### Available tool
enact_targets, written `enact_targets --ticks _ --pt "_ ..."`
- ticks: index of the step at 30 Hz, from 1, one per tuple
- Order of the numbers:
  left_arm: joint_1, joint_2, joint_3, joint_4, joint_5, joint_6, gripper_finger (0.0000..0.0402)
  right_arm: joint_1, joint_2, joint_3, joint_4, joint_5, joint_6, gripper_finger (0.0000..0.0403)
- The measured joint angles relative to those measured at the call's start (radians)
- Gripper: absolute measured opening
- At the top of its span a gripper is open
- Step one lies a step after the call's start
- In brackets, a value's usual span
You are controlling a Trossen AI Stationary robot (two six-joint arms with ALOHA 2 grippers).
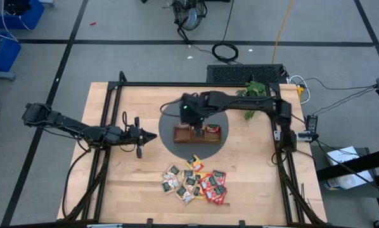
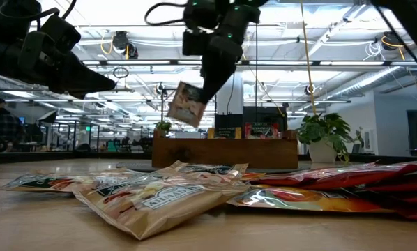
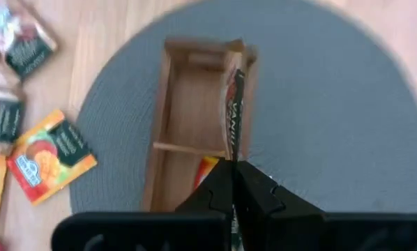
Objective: Pick & Place Tea
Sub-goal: Put the brown tea bag into the left section of the wooden organizer
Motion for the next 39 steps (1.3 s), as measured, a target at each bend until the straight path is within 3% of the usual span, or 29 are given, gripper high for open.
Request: enact_targets --ticks 7,25,39 --pt "0.001 0.0 0.0 -0.013 0.0 0.001 0.0031 0.026 0.137 0.17 -0.107 0.018 -0.004 0.0" --pt "0.001 0.0 0.0 -0.022 -0.001 -0.013 0.0031 0.024 0.166 0.174 -0.226 0.062 0.0 0.0" --pt "0.001 0.0 0.0 -0.022 0.0 -0.034 0.0031 0.031 0.183 0.174 -0.174 0.067 -0.037 0.0"
